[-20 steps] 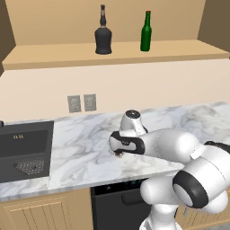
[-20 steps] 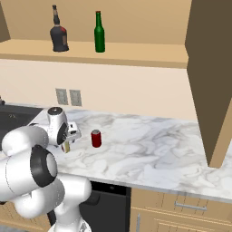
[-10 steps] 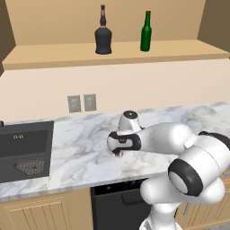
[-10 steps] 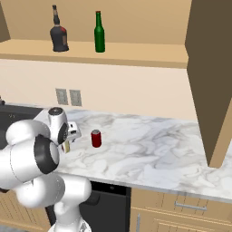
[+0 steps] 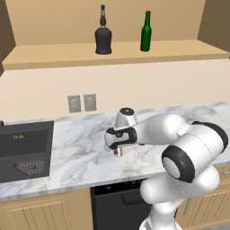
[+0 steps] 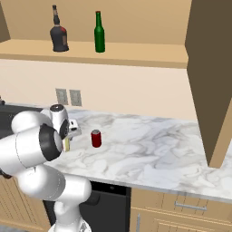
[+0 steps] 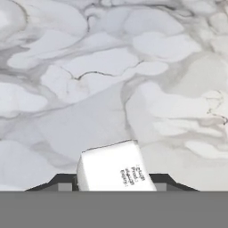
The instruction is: Sort all alcoholic drinks to one cabinet, and non-alcoholic drinks to the other.
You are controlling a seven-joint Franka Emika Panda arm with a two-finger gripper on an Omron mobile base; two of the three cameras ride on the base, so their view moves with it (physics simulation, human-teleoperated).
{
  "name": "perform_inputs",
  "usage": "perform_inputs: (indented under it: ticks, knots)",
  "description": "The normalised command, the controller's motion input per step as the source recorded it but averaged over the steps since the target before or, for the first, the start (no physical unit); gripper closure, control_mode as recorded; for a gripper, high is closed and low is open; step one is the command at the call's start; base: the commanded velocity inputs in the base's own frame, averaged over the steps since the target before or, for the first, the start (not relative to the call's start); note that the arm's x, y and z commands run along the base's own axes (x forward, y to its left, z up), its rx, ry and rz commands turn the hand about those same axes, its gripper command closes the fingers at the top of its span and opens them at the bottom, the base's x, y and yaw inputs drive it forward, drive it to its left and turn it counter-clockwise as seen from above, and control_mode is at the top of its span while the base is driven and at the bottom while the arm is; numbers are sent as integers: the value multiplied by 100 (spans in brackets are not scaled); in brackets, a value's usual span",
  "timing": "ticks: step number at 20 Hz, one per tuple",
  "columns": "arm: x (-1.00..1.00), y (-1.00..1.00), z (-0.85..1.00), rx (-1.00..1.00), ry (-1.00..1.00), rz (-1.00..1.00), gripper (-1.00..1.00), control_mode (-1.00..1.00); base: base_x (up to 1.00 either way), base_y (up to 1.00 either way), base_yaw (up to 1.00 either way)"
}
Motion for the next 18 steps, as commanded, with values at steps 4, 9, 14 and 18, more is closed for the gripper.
perform_inputs:
  ticks: [4,9,14,18]
  knots:
    - [-3,2,-1,-1,-2,0,100,-100,0,0,0]
    - [-15,8,21,0,-11,-3,100,-100,0,0,0]
    - [-18,0,51,0,-11,-12,100,-100,0,0,0]
    - [-19,-3,57,4,-7,-18,100,-100,0,0,0]
